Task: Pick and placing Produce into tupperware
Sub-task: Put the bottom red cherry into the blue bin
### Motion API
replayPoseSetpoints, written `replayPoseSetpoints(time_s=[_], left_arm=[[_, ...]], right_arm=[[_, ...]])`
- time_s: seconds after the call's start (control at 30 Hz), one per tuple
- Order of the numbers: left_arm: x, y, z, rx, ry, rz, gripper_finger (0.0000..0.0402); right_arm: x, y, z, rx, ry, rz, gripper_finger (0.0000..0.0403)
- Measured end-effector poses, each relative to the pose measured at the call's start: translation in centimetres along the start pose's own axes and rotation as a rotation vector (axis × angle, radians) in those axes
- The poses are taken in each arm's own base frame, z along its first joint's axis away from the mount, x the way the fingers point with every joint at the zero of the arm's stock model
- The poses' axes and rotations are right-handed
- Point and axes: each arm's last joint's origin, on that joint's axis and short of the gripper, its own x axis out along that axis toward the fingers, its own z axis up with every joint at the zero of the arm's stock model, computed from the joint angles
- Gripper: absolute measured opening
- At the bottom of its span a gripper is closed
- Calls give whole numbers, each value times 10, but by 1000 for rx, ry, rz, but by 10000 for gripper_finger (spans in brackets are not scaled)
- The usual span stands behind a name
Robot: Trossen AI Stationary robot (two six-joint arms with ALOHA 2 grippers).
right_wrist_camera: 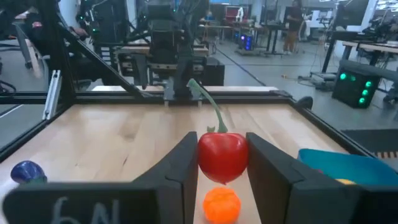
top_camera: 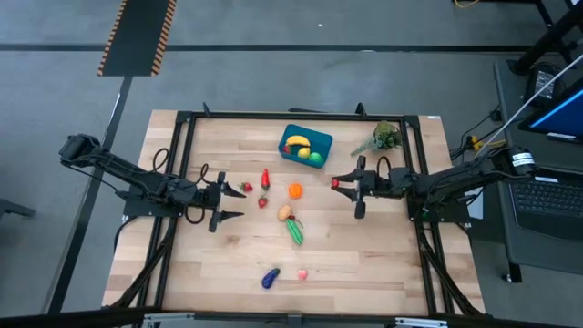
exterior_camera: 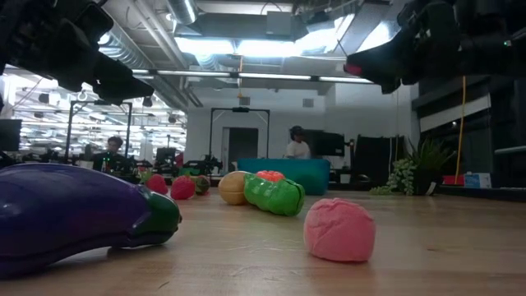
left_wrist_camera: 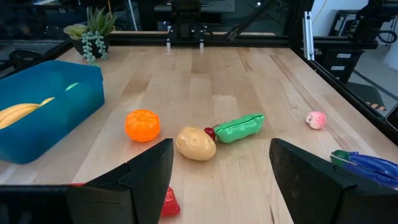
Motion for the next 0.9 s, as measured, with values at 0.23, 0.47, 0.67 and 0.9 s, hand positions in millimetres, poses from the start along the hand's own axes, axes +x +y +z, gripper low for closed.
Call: replayPoseSetpoints(time_s=[0.23,0.47,0.67,0.9], left_arm=[[0,0,0,0,0,1,259],[0,2,0,0,-7,62,259],[0,2,0,20,-8,76,259],[1,11,1,39,-10,154,259]], right_arm=[[0,-1,2,35,-19,-28,113],[-1,-9,1,18,-9,-309,113],[3,-20,0,7,37,-373,113],[37,-32,2,-68,242,-418,113]])
